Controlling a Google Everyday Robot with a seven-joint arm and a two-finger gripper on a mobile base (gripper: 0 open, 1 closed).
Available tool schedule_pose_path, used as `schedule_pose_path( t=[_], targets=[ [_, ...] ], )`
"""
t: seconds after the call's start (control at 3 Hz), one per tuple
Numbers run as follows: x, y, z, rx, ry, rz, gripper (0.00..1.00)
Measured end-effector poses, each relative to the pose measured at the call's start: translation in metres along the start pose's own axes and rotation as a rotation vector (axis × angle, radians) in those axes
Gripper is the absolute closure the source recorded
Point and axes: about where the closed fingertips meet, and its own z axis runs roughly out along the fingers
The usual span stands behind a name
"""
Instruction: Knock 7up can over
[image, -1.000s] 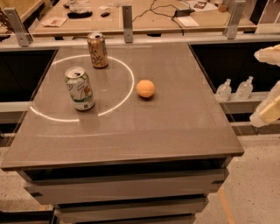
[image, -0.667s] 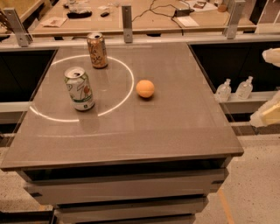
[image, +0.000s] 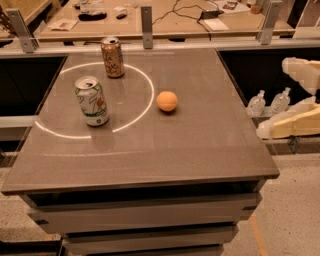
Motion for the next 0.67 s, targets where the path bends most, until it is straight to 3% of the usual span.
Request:
schedule_pose_path(
  t=[0.33,0.67],
  targets=[
    [-0.002,0.007,0.029,-0.028,-0.091,-0.002,0.00],
    [0.000,0.016,0.068,-0.062,-0.081,-0.046,0.00]
  ],
)
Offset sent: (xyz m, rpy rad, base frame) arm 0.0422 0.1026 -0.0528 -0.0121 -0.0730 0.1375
